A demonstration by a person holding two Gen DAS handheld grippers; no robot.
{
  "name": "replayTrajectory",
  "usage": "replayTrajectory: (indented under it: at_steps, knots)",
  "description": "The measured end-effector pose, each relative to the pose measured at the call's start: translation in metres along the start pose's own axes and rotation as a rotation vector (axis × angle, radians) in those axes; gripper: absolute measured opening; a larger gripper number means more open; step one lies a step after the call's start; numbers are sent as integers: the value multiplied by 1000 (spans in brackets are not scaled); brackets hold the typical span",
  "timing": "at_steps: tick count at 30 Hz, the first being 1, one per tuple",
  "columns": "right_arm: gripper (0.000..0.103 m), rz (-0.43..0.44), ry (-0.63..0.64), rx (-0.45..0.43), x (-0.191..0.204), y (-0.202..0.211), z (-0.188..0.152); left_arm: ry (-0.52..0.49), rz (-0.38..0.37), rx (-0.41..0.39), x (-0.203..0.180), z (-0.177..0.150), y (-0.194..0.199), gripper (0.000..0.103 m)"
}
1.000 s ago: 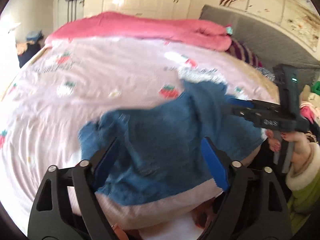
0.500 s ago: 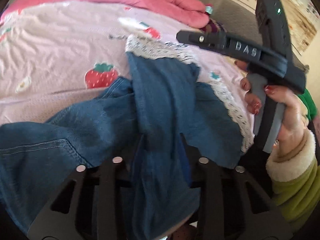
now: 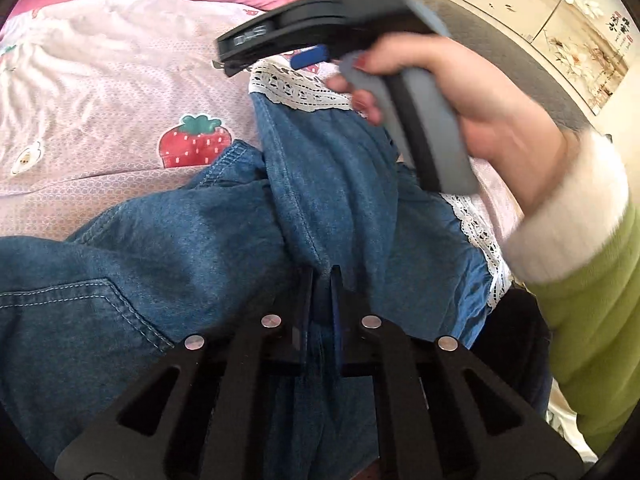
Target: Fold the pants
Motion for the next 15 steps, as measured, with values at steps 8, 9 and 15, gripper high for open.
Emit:
replayTrajectory:
  at_steps: [8,9,15]
  knots:
    - [7,120,-50,-10,-24,27,-12,-17,8,0,-1,-2,-9,3]
    - [7,140,-67,-34,-29,38,-14,-20,10,-2,-2,-2,-7,2]
    - [7,226,-208,-222,-90,134,-58,-41,3,-42,-10,0,8,0]
Point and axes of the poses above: each gripper's, at about its wrist camera, not at the fingertips, and y roughly against the way its jaws point, x to its left, z to its top, the point moved 7 cm from there along -y, roughly the way its jaws point, and after that the axes turned 4 degrees about x, right-handed, at the moved point
